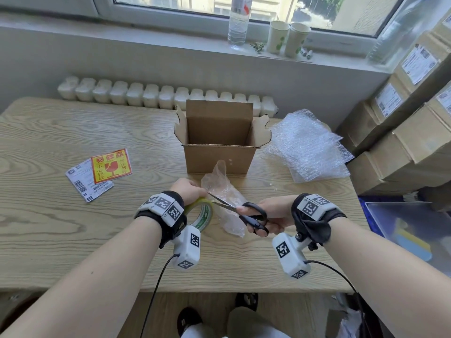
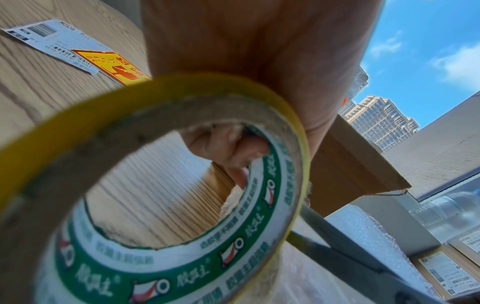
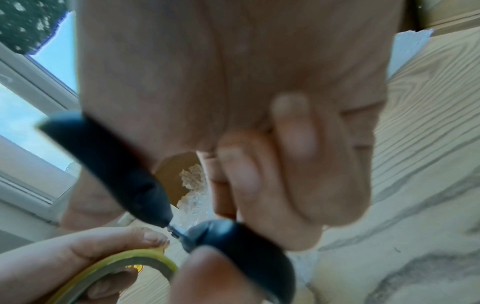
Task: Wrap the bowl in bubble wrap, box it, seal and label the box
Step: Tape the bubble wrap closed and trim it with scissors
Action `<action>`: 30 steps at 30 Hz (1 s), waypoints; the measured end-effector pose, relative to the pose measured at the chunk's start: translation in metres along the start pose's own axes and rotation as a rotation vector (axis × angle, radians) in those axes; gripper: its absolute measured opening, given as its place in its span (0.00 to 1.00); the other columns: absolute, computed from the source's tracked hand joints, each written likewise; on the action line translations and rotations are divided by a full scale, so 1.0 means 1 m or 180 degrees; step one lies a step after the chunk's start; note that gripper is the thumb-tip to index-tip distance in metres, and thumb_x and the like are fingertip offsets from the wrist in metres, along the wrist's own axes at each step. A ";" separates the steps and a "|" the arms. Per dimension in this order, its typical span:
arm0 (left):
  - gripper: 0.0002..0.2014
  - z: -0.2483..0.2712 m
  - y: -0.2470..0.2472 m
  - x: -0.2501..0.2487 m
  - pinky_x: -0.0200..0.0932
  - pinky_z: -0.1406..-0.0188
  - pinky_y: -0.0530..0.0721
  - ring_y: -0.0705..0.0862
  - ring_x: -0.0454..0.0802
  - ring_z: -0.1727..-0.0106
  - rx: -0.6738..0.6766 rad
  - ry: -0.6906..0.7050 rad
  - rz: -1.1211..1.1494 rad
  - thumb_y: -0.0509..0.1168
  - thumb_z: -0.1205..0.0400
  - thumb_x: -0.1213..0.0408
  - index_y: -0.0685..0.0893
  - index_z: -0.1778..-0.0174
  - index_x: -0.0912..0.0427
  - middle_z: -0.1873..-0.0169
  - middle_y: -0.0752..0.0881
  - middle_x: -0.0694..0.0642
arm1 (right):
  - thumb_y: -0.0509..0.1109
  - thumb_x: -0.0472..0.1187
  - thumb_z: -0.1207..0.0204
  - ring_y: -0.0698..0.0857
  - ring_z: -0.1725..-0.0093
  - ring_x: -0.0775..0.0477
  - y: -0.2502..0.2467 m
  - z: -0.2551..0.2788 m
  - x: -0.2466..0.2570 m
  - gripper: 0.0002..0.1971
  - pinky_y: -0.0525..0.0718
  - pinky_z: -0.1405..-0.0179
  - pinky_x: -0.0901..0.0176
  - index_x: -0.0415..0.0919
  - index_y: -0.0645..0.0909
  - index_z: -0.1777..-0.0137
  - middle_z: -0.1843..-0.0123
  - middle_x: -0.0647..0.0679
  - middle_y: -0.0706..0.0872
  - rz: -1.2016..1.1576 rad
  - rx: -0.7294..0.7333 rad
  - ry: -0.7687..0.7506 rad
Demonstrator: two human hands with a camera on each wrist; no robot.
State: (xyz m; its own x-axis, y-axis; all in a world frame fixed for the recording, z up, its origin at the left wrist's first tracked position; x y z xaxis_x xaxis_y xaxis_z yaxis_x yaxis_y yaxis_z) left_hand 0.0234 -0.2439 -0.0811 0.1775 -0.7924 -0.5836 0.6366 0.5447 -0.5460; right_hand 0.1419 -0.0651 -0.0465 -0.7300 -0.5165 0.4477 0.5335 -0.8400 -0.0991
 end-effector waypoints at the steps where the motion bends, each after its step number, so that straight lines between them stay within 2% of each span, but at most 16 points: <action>1: 0.20 -0.001 0.000 0.000 0.39 0.69 0.73 0.80 0.51 0.59 0.0013 -0.0006 -0.0024 0.71 0.25 0.58 0.85 0.41 0.66 0.57 0.83 0.58 | 0.53 0.67 0.21 0.68 0.86 0.59 -0.001 -0.002 0.000 0.28 0.63 0.88 0.71 0.42 0.77 0.62 0.71 0.47 0.76 -0.0002 -0.0015 -0.0021; 6: 0.21 -0.004 -0.001 0.002 0.40 0.58 0.75 0.80 0.53 0.55 0.0046 -0.0023 -0.0071 0.71 0.25 0.57 0.83 0.39 0.65 0.54 0.83 0.58 | 0.56 0.69 0.23 0.66 0.82 0.57 -0.001 -0.010 0.002 0.28 0.63 0.85 0.69 0.43 0.77 0.63 0.73 0.49 0.76 -0.0036 -0.0032 -0.0126; 7: 0.19 -0.004 -0.001 0.001 0.40 0.59 0.75 0.80 0.53 0.55 0.0052 -0.0011 -0.0072 0.71 0.24 0.58 0.83 0.41 0.63 0.54 0.83 0.58 | 0.56 0.69 0.23 0.65 0.81 0.56 -0.001 -0.012 0.001 0.28 0.63 0.84 0.69 0.43 0.77 0.63 0.73 0.49 0.76 -0.0043 -0.0048 -0.0162; 10: 0.09 -0.005 -0.002 0.001 0.41 0.65 0.75 0.80 0.53 0.61 0.0115 -0.0020 -0.0092 0.72 0.25 0.58 0.84 0.56 0.60 0.60 0.83 0.58 | 0.60 0.66 0.23 0.62 0.78 0.53 -0.003 -0.012 0.000 0.26 0.62 0.81 0.67 0.43 0.77 0.65 0.75 0.49 0.74 -0.0125 -0.0166 -0.0243; 14: 0.09 -0.006 -0.003 0.001 0.39 0.72 0.73 0.78 0.48 0.69 0.0168 -0.0068 -0.0195 0.72 0.25 0.58 0.81 0.64 0.59 0.70 0.81 0.54 | 0.64 0.63 0.23 0.63 0.80 0.53 -0.009 -0.011 0.001 0.24 0.63 0.82 0.67 0.43 0.77 0.69 0.79 0.50 0.73 -0.0102 -0.0244 -0.0288; 19: 0.09 -0.008 -0.007 -0.001 0.39 0.75 0.70 0.76 0.47 0.71 0.0196 -0.0063 -0.0339 0.71 0.24 0.59 0.79 0.66 0.58 0.72 0.79 0.53 | 0.65 0.61 0.23 0.61 0.82 0.55 -0.015 -0.004 0.007 0.23 0.60 0.83 0.67 0.42 0.78 0.68 0.81 0.51 0.71 -0.0099 -0.0212 -0.0383; 22: 0.07 -0.009 -0.010 0.000 0.38 0.75 0.71 0.76 0.46 0.71 0.0111 -0.0031 -0.0322 0.70 0.24 0.61 0.81 0.63 0.58 0.71 0.80 0.53 | 0.63 0.63 0.24 0.61 0.84 0.56 -0.021 0.000 0.007 0.25 0.59 0.85 0.69 0.40 0.79 0.65 0.82 0.51 0.71 -0.0113 -0.0199 -0.0411; 25: 0.04 -0.010 -0.012 0.003 0.38 0.74 0.71 0.76 0.46 0.70 0.0029 -0.0014 -0.0323 0.69 0.23 0.64 0.81 0.58 0.59 0.67 0.80 0.54 | 0.60 0.66 0.28 0.60 0.86 0.58 -0.031 0.001 0.005 0.26 0.56 0.87 0.69 0.40 0.77 0.63 0.82 0.52 0.72 -0.0450 -0.0192 -0.0545; 27: 0.05 -0.012 -0.014 0.006 0.38 0.73 0.71 0.76 0.46 0.68 -0.0057 -0.0012 -0.0345 0.68 0.22 0.65 0.82 0.53 0.60 0.63 0.81 0.55 | 0.62 0.68 0.30 0.60 0.86 0.58 -0.040 0.002 0.002 0.27 0.56 0.86 0.68 0.42 0.77 0.64 0.81 0.52 0.73 -0.0537 -0.0529 -0.0449; 30: 0.01 -0.015 -0.017 0.012 0.40 0.64 0.74 0.79 0.52 0.62 -0.0403 0.0059 -0.0294 0.65 0.22 0.68 0.82 0.57 0.59 0.64 0.81 0.56 | 0.69 0.67 0.30 0.63 0.85 0.56 -0.055 0.001 -0.008 0.25 0.58 0.83 0.67 0.42 0.79 0.65 0.79 0.49 0.76 -0.0320 -0.1255 -0.0118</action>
State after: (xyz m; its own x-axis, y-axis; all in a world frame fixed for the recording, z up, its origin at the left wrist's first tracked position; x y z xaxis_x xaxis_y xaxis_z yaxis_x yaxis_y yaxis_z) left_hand 0.0029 -0.2587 -0.0879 0.1081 -0.8361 -0.5378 0.5495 0.5011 -0.6686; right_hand 0.1186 -0.0141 -0.0441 -0.7505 -0.4282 0.5035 0.2502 -0.8891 -0.3832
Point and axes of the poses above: each hand's wrist, its own z-axis away from the middle knuckle, its own y-axis out of the palm, x = y × z, the point moved 1 cm from there along -z, towards the middle knuckle
